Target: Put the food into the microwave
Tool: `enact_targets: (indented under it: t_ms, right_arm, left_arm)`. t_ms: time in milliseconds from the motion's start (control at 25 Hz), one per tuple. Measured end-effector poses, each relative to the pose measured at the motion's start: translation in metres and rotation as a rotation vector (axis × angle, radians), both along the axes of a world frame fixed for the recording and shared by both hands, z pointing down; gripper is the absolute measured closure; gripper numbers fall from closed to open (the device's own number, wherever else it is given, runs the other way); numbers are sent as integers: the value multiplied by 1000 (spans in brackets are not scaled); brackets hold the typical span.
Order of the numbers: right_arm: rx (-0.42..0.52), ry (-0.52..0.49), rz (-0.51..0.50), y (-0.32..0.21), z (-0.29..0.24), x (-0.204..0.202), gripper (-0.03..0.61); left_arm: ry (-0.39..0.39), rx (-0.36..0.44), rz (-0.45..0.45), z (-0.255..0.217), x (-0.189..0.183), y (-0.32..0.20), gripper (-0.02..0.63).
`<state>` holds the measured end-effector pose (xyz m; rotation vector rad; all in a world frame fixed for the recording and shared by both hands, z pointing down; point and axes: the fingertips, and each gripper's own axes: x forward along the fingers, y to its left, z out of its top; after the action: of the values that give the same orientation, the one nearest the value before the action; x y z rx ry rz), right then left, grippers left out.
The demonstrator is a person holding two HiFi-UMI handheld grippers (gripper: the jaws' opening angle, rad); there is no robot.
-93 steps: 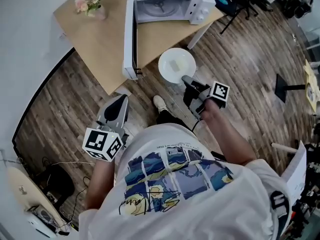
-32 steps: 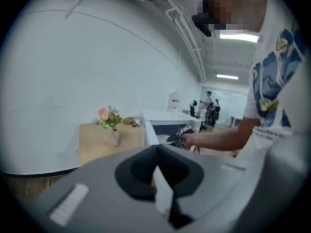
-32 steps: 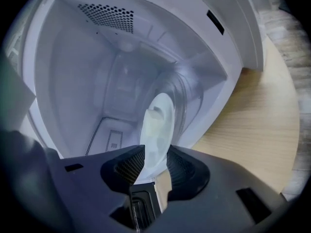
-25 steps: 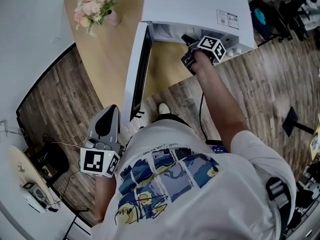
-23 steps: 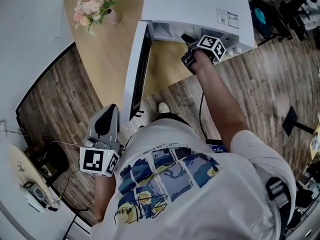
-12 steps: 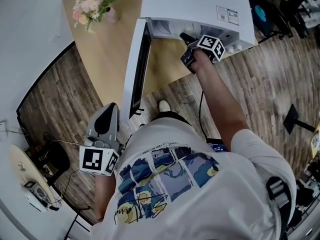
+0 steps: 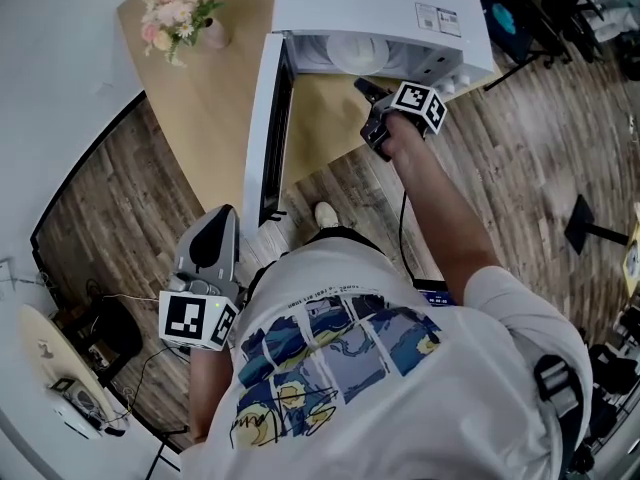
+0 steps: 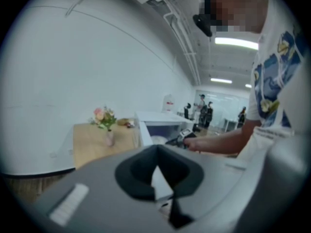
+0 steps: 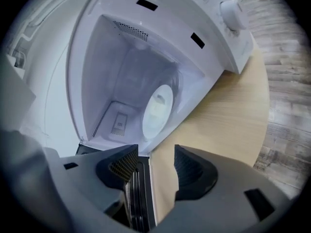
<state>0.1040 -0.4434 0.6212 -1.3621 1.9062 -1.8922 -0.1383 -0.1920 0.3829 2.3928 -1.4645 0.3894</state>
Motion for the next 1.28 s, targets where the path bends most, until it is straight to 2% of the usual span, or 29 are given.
enact_targets:
  t_ms: [200, 360, 520, 920, 1280]
  right_arm:
    - [33, 10, -11, 43, -15, -3, 364]
    - [59, 25, -9, 85, -26, -10, 427]
    - [86, 95, -19, 128, -35, -17, 472]
    - [143, 174, -34, 216, -68, -41, 518]
    - [197, 257, -82, 292, -89, -65, 559]
  left_arm:
    - [32, 13, 58, -2, -2, 16, 607]
    - [51, 22, 94, -3, -13, 33, 607]
    - [76, 22, 118, -3, -25, 54, 607]
    - [136, 30, 181, 3, -51, 101, 607]
    - [143, 20, 225, 8, -74, 147, 607]
